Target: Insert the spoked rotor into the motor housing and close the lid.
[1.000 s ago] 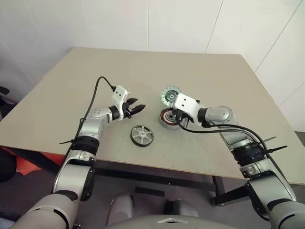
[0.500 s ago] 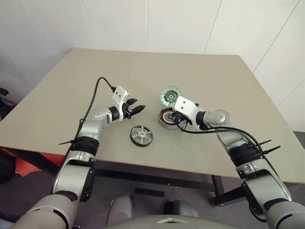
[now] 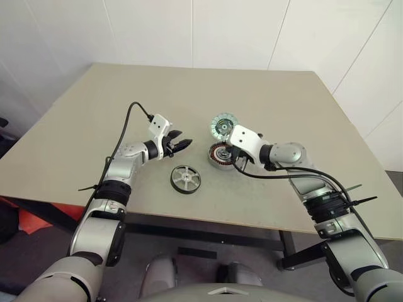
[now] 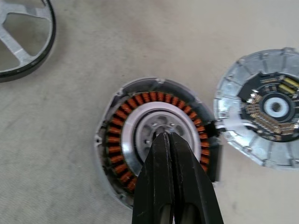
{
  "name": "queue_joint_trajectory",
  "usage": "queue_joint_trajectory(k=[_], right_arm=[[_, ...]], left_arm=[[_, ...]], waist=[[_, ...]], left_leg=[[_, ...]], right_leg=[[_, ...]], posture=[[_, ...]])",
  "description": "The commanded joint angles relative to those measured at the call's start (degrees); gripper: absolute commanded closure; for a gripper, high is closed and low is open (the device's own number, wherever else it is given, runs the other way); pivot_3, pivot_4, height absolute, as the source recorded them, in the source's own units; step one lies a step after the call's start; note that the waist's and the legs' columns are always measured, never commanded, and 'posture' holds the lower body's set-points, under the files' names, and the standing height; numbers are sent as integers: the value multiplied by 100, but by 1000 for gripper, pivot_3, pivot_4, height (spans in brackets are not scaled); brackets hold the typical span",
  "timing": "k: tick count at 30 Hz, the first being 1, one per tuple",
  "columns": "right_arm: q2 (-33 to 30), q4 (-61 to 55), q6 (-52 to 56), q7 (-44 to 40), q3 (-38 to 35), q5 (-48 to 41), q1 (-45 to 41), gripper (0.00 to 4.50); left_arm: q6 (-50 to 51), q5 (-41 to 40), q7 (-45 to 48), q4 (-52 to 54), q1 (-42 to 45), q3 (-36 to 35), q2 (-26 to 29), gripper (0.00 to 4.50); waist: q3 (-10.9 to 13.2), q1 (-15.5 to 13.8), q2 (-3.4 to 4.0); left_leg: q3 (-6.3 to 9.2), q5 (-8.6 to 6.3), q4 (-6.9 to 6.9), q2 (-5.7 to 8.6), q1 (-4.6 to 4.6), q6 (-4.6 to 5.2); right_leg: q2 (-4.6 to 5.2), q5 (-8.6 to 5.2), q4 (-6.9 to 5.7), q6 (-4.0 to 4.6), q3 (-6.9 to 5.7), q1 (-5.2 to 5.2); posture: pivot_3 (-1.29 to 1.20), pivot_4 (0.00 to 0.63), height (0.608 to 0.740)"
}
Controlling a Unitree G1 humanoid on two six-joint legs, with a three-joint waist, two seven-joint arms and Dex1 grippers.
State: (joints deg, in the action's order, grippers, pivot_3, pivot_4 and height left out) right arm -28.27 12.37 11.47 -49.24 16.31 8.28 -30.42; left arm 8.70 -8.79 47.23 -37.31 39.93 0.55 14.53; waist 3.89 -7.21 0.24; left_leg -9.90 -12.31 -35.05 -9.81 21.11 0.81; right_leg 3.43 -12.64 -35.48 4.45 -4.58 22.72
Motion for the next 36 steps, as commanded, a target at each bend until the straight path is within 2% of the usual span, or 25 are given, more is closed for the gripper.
queue_joint_trajectory(k=[1, 19, 26, 30, 36], right_arm=[[72, -23, -25, 50, 24, -9, -20, 4479], [-160, -331, 18, 50, -273, -123, -355, 4479], [-14, -112, 82, 34, -149, -132, -96, 4479], [95, 397, -156, 188, 34, 94, 20, 4479], [66, 532, -223, 359, -140, 68, -183, 4479]], left_arm=[[-102, -10, -3, 112, 50, -13, 67, 1564], [-151, -2, -45, 61, 7, -8, 65, 1564], [-142, 3, -37, 65, -9, -10, 71, 1564], [-157, 9, -45, 33, 1, -18, 79, 1564], [-173, 10, -54, -6, 23, -34, 93, 1564]], waist=[[0, 4, 0], [0, 4, 0], [0, 6, 0], [0, 14, 0], [0, 13, 0]], left_leg=[[0, 0, 0, 0, 0, 0], [0, -1, 0, 0, 1, 0], [0, 0, 0, 0, -1, 0], [-1, 0, 0, 1, 0, 0], [-1, 0, 0, 0, -41, -2]], right_leg=[[0, 0, 0, 0, 0, 0], [0, 0, 0, 0, 0, 0], [0, 0, 0, 0, 0, -1], [1, 0, 0, 0, 0, 0], [1, -2, 2, -4, 1, -35]], posture=[[0, 0, 740], [0, 0, 740], [0, 0, 740], [0, 0, 740], [0, 0, 740]])
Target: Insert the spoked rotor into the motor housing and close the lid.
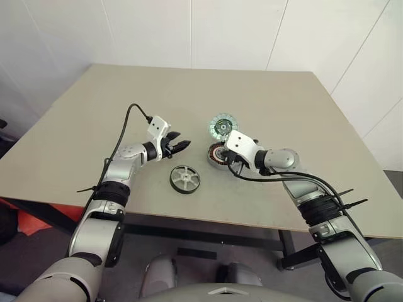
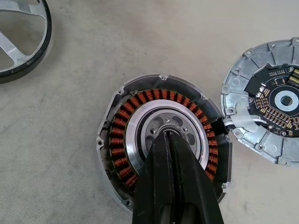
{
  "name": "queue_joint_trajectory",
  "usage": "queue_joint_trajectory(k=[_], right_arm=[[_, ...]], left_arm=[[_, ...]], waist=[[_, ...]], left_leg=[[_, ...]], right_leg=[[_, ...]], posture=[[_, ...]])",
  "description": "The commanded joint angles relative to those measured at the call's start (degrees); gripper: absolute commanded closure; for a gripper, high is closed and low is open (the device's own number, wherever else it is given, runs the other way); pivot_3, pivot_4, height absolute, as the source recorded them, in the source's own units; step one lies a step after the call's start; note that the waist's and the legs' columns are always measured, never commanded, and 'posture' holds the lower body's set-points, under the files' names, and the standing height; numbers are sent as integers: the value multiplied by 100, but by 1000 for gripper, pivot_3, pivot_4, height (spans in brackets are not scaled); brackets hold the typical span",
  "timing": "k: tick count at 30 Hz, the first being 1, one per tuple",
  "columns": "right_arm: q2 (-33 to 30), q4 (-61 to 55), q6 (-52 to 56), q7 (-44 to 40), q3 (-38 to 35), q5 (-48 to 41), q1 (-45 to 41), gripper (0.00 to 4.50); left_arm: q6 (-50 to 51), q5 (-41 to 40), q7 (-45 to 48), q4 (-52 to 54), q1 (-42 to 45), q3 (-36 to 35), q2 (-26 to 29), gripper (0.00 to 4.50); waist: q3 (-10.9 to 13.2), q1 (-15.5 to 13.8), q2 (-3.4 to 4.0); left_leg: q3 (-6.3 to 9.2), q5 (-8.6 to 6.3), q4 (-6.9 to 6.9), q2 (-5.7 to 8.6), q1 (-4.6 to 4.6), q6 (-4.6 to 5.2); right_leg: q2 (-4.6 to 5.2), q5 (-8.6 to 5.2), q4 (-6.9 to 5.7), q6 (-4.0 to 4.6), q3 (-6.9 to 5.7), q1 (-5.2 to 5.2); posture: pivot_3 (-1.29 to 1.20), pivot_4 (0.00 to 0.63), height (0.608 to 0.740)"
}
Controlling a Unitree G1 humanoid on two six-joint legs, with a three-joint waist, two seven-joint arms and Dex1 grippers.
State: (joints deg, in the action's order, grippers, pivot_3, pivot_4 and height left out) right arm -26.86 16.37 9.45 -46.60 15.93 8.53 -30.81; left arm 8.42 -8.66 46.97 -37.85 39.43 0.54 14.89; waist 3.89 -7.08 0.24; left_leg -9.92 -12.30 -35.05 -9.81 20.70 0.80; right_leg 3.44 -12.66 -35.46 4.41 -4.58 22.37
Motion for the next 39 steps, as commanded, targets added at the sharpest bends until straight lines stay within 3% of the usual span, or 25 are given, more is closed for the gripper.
queue_joint_trajectory(k=[1, 7, 16, 21, 27, 29, 34, 37, 39], right_arm=[[-97, 158, -43, 124, -121, 51, -185, 4479], [-254, -322, 59, 95, -291, -75, -362, 4479], [-993, -2385, 723, -1495, -311, -984, -347, 4479], [-1170, -2231, 471, -1927, -132, -1074, -448, 4479], [-654, -1517, 326, -1525, -414, -1321, -333, 4479], [-522, -1531, 778, -1602, -621, -1764, -174, 4479], [-888, -1837, 1792, -2178, -1037, -2726, 233, 4479], [-1060, -2061, 3441, -2533, -1620, -4171, 307, 4479], [-1139, -2086, 4120, -2506, -1784, -4612, 360, 4479]], left_arm=[[-148, -3, -29, 42, 76, -33, 58, 1564], [-170, -17, -32, -5, 115, -52, 68, 1564], [-134, -154, 52, -82, 234, -208, 258, 1564], [-200, -139, 16, -166, 217, -178, 205, 1564], [-36, -205, 32, 162, 13, -130, 84, 1564], [59, -244, 116, 275, -59, -133, 137, 1564], [182, -286, 217, 381, -126, -185, 315, 1564], [344, -406, 361, 522, -206, -214, 399, 1564], [389, -426, 387, 578, -241, -212, 429, 1564]], waist=[[0, 0, 0], [0, -2, 0], [0, -17, 0], [0, -19, 0], [0, -15, 0], [0, -15, 0], [0, -57, 0], [0, -88, 0], [0, -127, 1]], left_leg=[[0, 0, 0, 0, -5, 0], [0, 0, 4, 0, 6, -1], [1, -2, 6, -1, 44, 6], [1, -2, 3, 0, 31, 4], [1, -1, 3, 0, 35, 3], [1, -1, 4, 0, 45, 3], [0, -6, 4, 0, 51, 12], [0, -5, 1, 0, 49, 11], [0, -5, 1, -2, 38, 11]], right_leg=[[0, -6, 1, -11, 0, -5], [-1, 2, 2, 3, 0, 4], [-2, 2, 3, 2, 0, 38], [0, 1, 3, 0, 0, 26], [-1, 2, 3, 2, 0, 28], [-2, 2, 2, 2, 0, 39], [0, 2, 11, 3, -1, 38], [-1, 2, 11, 1, -1, 37], [-1, 2, 11, 1, -1, 26]], posture=[[0, 0, 740], [0, 0, 740], [0, 0, 740], [0, 0, 740], [0, 0, 740], [0, 0, 740], [0, 0, 740], [0, 0, 740], [0, 0, 740]])
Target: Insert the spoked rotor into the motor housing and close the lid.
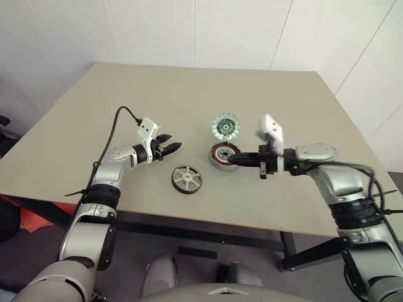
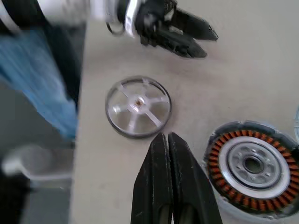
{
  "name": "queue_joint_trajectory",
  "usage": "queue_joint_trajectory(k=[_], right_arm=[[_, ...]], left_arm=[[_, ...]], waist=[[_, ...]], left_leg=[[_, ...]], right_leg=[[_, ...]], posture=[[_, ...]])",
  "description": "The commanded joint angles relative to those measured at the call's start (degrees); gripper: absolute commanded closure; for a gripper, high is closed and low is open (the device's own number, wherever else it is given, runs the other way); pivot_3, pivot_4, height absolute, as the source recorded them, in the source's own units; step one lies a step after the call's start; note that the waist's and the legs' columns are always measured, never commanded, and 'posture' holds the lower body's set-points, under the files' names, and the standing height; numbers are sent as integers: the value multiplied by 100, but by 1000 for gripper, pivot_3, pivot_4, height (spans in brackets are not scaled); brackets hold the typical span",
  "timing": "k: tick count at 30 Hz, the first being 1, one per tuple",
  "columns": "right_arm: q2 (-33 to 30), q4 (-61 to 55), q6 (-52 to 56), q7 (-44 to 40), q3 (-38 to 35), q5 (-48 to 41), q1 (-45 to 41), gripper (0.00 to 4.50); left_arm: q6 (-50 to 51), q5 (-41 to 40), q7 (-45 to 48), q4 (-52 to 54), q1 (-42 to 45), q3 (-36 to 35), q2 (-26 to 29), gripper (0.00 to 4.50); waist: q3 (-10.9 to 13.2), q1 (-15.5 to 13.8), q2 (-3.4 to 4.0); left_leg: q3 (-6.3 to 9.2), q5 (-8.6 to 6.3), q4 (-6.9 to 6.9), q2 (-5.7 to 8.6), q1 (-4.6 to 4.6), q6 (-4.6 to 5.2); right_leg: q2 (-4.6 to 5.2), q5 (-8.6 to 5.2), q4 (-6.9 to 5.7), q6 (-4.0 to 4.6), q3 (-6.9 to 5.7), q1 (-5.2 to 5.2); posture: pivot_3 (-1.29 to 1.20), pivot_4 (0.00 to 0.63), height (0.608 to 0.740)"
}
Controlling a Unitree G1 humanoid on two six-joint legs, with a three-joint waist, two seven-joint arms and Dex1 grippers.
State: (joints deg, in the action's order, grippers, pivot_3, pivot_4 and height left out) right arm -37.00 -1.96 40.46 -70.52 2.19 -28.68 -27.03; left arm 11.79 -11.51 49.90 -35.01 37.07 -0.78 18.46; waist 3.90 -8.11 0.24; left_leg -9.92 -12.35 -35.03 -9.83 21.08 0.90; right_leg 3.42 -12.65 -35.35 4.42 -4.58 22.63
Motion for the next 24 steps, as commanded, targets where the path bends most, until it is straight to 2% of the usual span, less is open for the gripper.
queue_joint_trajectory(k=[1, 6, 10, 16, 24], right_arm=[[-132, -243, 1453, 8, -467, -1096, 26, 4479], [205, -325, 3598, 997, -945, -2117, 105, 4479], [1024, 301, 4550, 2320, -1474, -1986, -289, 4479], [1743, 328, 5179, 3427, -1667, -1751, -421, 4479], [1676, -27, 5204, 3593, -1507, -2095, -145, 4479]], left_arm=[[49, -138, 92, 290, -11, -80, 82, 1564], [30, -122, 64, 288, -25, -62, 92, 1564], [15, -114, 27, 323, -80, -42, 60, 1564], [61, -106, -15, 445, -183, -31, 75, 1564], [99, -133, -25, 512, -249, -68, 189, 1564]], waist=[[0, -37, 0], [-1, -78, 1], [-2, -59, 2], [-2, -74, 2], [-2, -81, 2]], left_leg=[[0, 0, 0, -1, -6, 0], [3, 5, 1, -2, -7, -8], [4, 13, 3, -2, -8, -24], [5, 29, 19, 1, -5, -52], [5, 31, 41, 4, 1, -57]], right_leg=[[-1, 0, 3, -1, 0, -4], [-5, -13, 4, -23, -2, -7], [-5, -13, 4, -23, -2, -4], [-5, -2, 2, -4, -2, 4], [-5, -3, 20, -9, -2, 10]], posture=[[0, 0, 740], [0, 0, 740], [0, 0, 740], [0, 0, 740], [0, 0, 740]])
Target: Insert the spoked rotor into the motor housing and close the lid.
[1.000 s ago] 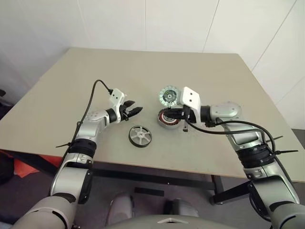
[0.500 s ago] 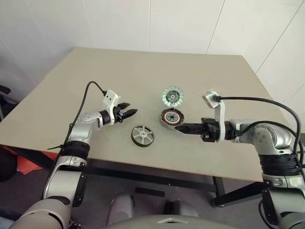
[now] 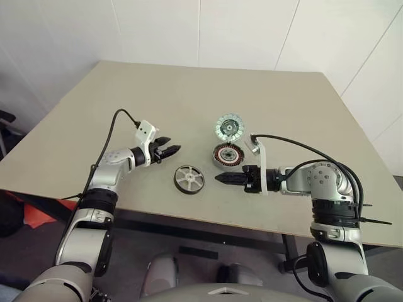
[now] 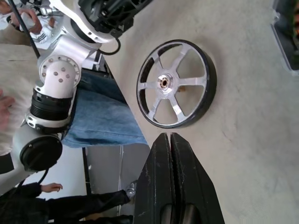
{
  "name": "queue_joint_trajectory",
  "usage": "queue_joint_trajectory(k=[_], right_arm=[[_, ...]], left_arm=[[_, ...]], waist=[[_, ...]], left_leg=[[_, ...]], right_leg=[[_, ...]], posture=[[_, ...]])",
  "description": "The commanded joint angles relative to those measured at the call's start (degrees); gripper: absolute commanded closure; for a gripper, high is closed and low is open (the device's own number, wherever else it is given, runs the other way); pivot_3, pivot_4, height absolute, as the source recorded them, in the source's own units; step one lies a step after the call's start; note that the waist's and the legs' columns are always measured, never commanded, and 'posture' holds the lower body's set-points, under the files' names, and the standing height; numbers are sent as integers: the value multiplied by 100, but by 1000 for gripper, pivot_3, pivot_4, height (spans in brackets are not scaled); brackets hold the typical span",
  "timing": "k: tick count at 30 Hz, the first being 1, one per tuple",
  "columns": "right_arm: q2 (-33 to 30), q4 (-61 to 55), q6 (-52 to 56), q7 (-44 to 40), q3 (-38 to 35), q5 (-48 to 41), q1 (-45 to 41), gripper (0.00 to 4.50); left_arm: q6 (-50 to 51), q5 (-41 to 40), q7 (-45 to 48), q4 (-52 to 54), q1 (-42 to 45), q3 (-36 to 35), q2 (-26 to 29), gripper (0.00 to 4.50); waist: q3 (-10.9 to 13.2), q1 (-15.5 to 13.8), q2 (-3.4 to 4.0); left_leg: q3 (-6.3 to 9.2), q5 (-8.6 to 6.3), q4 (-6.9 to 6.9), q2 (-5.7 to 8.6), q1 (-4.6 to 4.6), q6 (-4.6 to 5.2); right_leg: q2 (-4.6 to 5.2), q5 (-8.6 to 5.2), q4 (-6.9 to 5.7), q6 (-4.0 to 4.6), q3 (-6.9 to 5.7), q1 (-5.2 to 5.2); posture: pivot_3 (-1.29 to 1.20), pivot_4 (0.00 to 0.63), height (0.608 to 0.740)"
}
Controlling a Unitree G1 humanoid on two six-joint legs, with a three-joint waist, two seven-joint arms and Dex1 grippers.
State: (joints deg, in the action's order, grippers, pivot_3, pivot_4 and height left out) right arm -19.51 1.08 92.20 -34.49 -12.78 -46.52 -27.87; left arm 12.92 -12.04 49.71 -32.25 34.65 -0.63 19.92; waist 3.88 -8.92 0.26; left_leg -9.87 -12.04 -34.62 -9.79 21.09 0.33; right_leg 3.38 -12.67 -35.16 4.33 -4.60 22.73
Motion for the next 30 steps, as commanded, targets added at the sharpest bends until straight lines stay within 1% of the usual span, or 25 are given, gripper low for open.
queue_joint_trajectory(k=[1, 3, 5, 8, 12, 13, 18, 22, 25, 27, 30], right_arm=[[-113, -409, 30, -30, 41, -310, -46, 4479], [-200, -469, -130, -71, 139, -205, -76, 4479], [-346, -356, -608, -184, 263, -16, -249, 4479], [-459, -2, -1510, -262, 419, 365, -671, 4479], [-354, 410, -2351, -178, 432, 690, -1090, 4479], [-301, 460, -2465, -146, 411, 712, -1141, 4479], [-9, 360, -2765, -1, 512, 793, -981, 4479], [116, 316, -2891, 55, 592, 853, -871, 4479], [162, 345, -3029, 69, 640, 895, -890, 4479], [192, 376, -3104, 98, 663, 936, -926, 4479], [203, 399, -3189, 103, 696, 993, -952, 4479]], left_arm=[[0, -89, -5, 263, -23, -76, 38, 1564], [84, -141, 35, 327, -43, -64, 9, 1564], [333, -262, 158, 490, -96, -33, -17, 1564], [1021, -587, 502, 994, -333, 4, 86, 1564], [1969, -1042, 631, 1561, -585, -205, 380, 1564], [2139, -1136, 638, 1647, -631, -273, 479, 1564], [3461, -1993, 626, 2155, -794, -841, 922, 1564], [4265, -2224, 409, 2255, -813, -1005, 1237, 1564], [5215, -2723, 213, 2313, -728, -1181, 1109, 1564], [5811, -2961, -63, 2317, -702, -1256, 860, 1564], [6254, -3136, -393, 2326, -739, -1352, 559, 1564]], waist=[[0, 4, 0], [0, 10, 0], [0, 9, 0], [0, 33, 0], [0, 48, 0], [0, 46, 0], [0, 60, 0], [0, 46, 0], [0, 47, 0], [0, 43, 0], [0, 45, 0]], left_leg=[[0, 1, 1, 0, -2, -2], [0, 4, 5, 0, -6, -6], [0, 6, 7, 0, -9, -10], [-1, 9, 7, 0, -10, -15], [-2, 16, 17, -2, -19, -26], [-2, 16, 21, -2, -22, -27], [-2, 18, 35, 0, -13, -29], [-2, 16, 35, 2, -11, -26], [-2, 17, 34, 2, -15, -28], [-2, 18, 34, 2, -24, -29], [-2, 19, 34, 2, -34, -30]], right_leg=[[0, -8, 0, -14, 0, 0], [-1, -15, 0, -26, 0, -2], [-1, -15, 0, -27, 0, -3], [0, -15, -2, -27, 0, -1], [-4, -9, -7, -11, 1, 1], [-5, -2, -9, 9, 1, 1], [-7, -5, -9, 21, 1, 14], [-6, -6, -8, 23, 1, 13], [-5, -6, -8, 22, 1, 9], [-5, -6, -8, 22, 1, -1], [-5, -6, -8, 21, 1, -11]], posture=[[0, 0, 740], [0, 0, 740], [0, 0, 740], [0, 0, 740], [0, 0, 740], [0, 0, 740], [0, 0, 740], [0, 0, 740], [0, 0, 740], [0, 0, 740], [0, 0, 740]])
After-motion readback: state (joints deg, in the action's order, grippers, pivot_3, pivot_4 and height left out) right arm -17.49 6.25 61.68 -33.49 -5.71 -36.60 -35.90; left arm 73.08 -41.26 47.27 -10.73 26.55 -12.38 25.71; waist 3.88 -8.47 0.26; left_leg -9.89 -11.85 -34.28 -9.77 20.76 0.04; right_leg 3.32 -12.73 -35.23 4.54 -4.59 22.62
